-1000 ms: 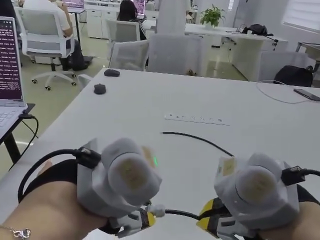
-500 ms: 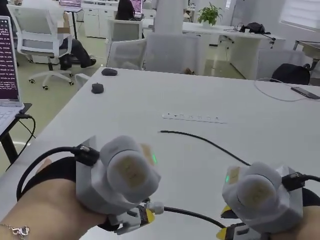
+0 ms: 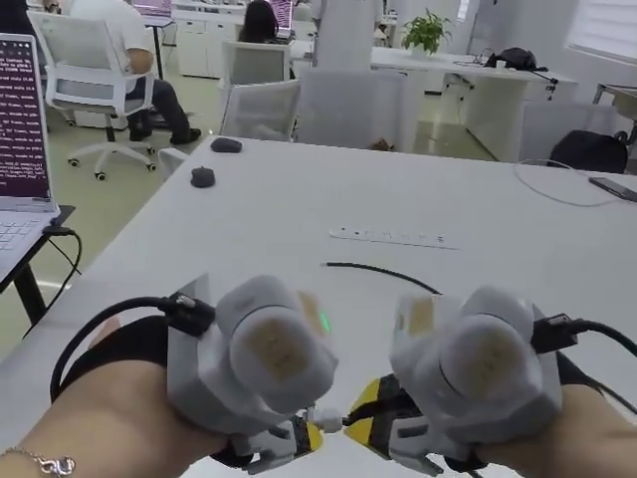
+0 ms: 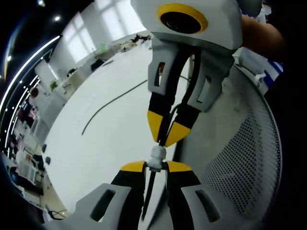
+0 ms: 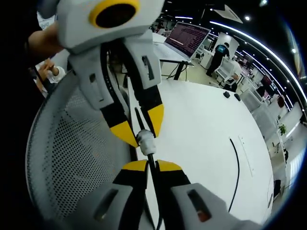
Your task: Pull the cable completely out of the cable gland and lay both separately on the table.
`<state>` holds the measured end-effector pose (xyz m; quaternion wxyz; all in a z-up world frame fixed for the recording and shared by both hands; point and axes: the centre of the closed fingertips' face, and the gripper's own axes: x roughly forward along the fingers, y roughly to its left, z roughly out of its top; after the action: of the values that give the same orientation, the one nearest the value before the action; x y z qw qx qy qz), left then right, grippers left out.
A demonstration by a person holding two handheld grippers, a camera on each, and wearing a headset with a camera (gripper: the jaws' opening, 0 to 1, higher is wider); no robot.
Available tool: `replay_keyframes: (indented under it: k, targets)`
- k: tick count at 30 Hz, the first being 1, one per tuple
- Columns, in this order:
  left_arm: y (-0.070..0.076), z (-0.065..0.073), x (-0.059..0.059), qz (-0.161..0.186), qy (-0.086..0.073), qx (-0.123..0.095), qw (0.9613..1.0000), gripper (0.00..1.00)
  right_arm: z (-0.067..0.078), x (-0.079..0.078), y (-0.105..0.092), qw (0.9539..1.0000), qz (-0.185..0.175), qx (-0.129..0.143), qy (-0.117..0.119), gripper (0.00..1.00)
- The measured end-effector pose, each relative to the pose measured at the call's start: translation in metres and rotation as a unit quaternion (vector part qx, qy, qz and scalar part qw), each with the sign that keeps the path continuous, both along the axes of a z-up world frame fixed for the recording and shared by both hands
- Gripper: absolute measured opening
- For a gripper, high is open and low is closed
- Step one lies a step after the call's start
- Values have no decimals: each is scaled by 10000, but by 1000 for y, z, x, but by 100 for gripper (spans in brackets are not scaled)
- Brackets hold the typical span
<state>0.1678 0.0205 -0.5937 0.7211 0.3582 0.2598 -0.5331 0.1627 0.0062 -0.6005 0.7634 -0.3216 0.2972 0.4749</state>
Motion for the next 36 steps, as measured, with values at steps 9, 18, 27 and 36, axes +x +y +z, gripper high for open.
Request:
replay_keyframes:
  k: [9, 18, 27, 36]
  targets:
    - [9, 3, 9, 97, -62, 23, 9999, 16, -11, 3, -31, 9991, -277, -294, 95, 4]
    - [7, 7, 12, 79, -129, -9, 9999, 16, -34, -1, -62, 9953, -518, -747, 333, 4]
    - [6, 5, 11, 63, -107, 13, 9999, 16, 0, 8, 2, 9994, -169, 277, 79, 22]
    - [8, 8, 10, 68, -161, -51, 9998, 16, -11, 12, 20, 9995, 301, -78, 47, 5]
